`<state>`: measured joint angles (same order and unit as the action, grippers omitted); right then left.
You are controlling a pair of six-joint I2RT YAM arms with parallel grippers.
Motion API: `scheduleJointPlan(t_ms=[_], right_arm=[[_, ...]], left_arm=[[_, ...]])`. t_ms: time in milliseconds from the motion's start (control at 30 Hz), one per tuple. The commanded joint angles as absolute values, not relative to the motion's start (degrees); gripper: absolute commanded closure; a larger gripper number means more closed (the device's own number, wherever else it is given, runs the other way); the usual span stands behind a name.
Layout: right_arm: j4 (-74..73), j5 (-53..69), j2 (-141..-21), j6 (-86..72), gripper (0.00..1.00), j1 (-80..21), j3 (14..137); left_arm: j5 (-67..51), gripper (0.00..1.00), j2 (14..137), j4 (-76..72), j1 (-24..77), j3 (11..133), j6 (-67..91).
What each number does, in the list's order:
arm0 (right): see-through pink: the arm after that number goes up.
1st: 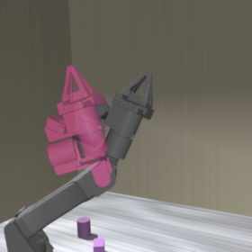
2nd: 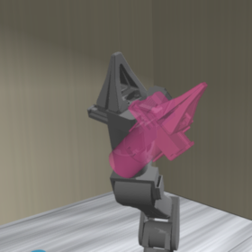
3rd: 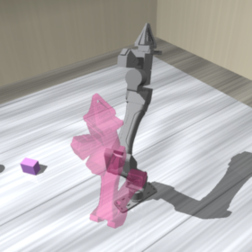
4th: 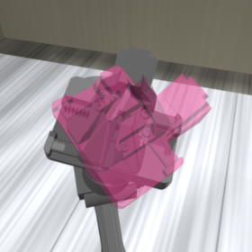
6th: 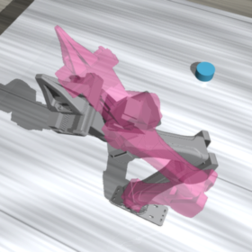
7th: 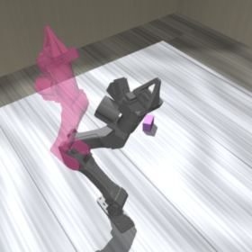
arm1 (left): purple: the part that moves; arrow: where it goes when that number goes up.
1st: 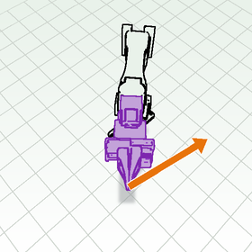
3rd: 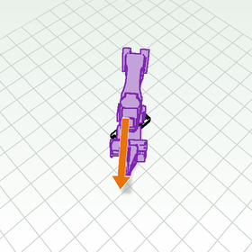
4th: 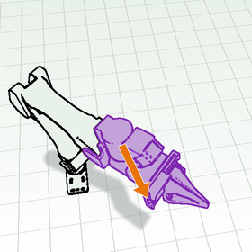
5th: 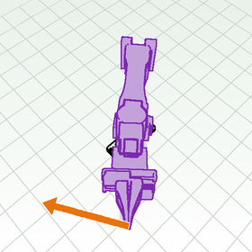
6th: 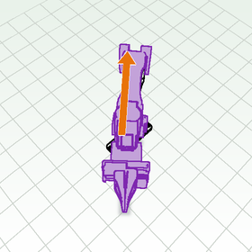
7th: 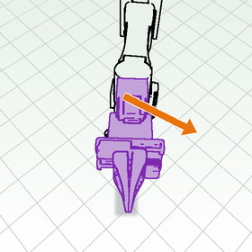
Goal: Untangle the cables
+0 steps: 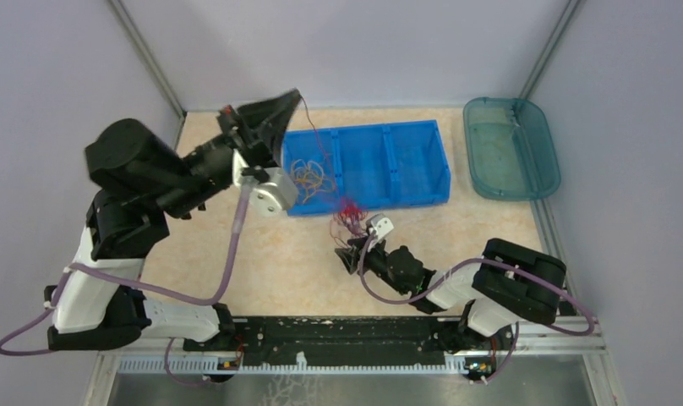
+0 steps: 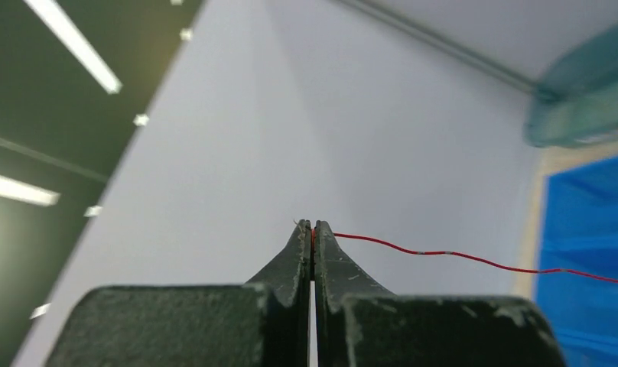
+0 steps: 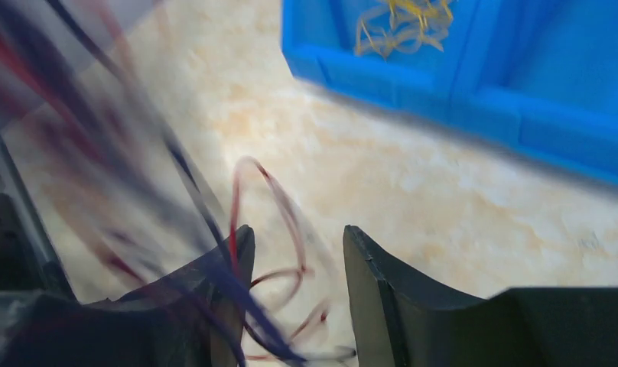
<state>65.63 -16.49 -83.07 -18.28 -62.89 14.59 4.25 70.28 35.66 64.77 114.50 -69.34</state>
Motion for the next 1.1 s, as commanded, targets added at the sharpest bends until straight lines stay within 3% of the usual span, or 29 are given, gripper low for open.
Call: scheduleJointPlan(t_ms=[0, 133, 233, 600, 867, 1067], right_arm=[[61.32, -18.54, -84.18, -19.09, 0.52, -63.47, 12.94], [61.55, -19.01, -84.20, -19.39, 0.53, -63.46, 12.28], [62.25, -18.64, -83.60, -19.73, 0.53, -63.46, 11.63], [44.46, -11.50, -62.99, -13.98, 0.35, -63.46, 22.56], [42.34, 1.73, -63.75, -13.02, 0.32, -63.46, 33.42], [43.72, 3.48, -65.49, -13.81, 0.35, -63.46, 36.23]], left_arm=[[11.22, 1.00, 66.56, 11.78, 64.75, 115.24, -82.61], [11.58, 1.00, 65.31, 6.50, 64.75, 113.79, -84.46], [10.29, 1.00, 65.15, 12.45, 64.77, 115.49, -80.39], [3.72, 1.00, 58.74, 27.00, 64.78, 102.46, -69.68], [2.25, 1.00, 59.01, 35.80, 64.77, 101.92, -63.91], [1.16, 1.00, 60.27, 37.93, 64.78, 103.23, -62.26]])
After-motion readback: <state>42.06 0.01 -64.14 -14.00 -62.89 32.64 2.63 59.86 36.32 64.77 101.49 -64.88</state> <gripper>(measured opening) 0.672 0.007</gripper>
